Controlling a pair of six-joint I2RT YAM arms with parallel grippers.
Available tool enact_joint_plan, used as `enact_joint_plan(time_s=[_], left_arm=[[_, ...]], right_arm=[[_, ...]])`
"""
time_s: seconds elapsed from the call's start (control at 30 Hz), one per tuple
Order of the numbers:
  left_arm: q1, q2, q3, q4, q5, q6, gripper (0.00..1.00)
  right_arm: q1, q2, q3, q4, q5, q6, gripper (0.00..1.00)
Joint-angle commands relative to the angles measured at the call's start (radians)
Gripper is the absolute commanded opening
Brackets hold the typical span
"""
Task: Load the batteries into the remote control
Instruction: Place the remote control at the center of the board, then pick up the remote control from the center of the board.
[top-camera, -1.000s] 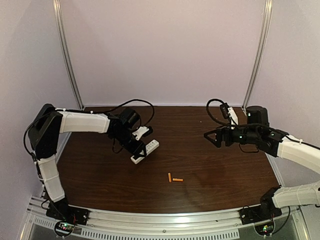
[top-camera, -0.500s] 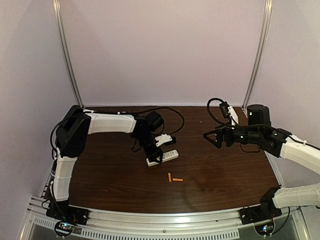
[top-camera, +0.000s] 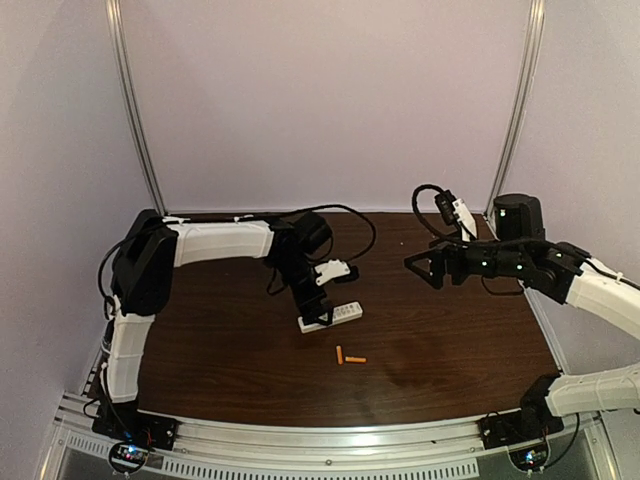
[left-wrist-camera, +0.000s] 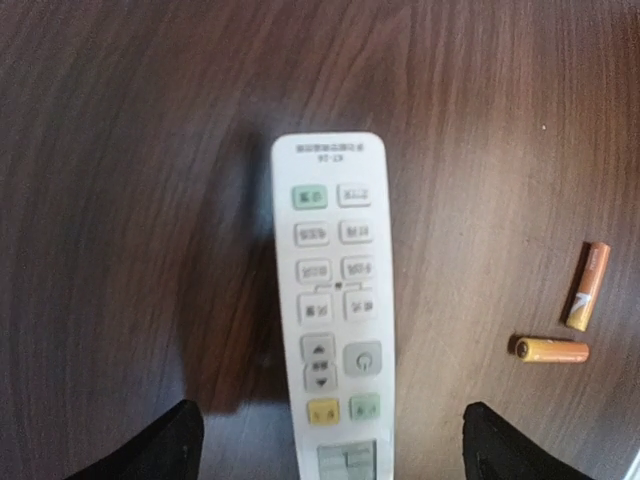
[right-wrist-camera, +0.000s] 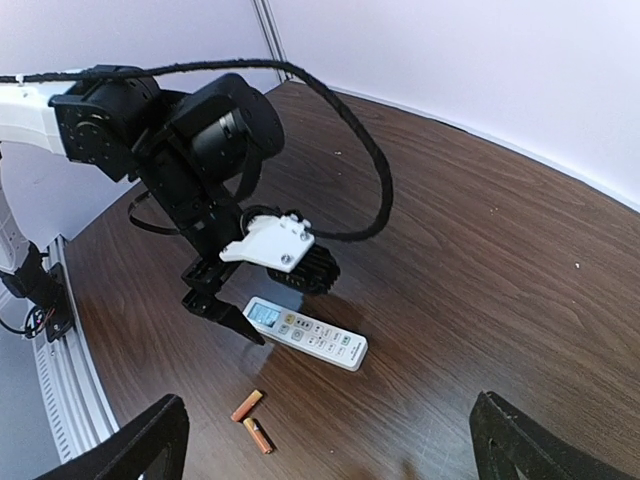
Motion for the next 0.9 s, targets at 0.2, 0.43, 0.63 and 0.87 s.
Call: enact_joint_plan(time_s=[0.2,0.43,0.63,0.87], left_arm=[[0.217,-0.455,-0.303,0.266,-0.009,-0.264,0.97],[0.333,-0.650,-0.492,0.383,-0.019,-0.440,0.97],[0.384,-0.725,-0.593,0.399,-0.065,-0.561,0.97],[0.454,-0.831,-0.720,0.482,-0.014,-0.641,0.97]], right_arm=[[0.134,0.192,0.201,-0.174,0.106,-0.128,0.99],[0.315,0.513,0.430,-0.398,0.284,-0.279,0.97],[0.380,0.730,0.650,-0.565,0.382,-0.353,0.92],[0.450,1.023,0.882,-0.750,0.568,-0.415,0.87]])
